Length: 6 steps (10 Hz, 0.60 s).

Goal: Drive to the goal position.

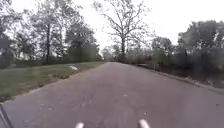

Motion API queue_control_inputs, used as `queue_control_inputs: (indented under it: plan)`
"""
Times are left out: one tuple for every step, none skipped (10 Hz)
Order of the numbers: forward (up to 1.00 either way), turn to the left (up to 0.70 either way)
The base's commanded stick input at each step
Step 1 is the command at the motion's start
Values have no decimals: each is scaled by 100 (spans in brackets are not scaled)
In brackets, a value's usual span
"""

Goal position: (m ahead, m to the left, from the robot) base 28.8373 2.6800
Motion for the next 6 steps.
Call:
queue_control_inputs:
  plan:
    - [70, 0]
    - [70, 0]
    - [70, 0]
    - [70, 0]
    - [70, 0]
    - [70, 0]
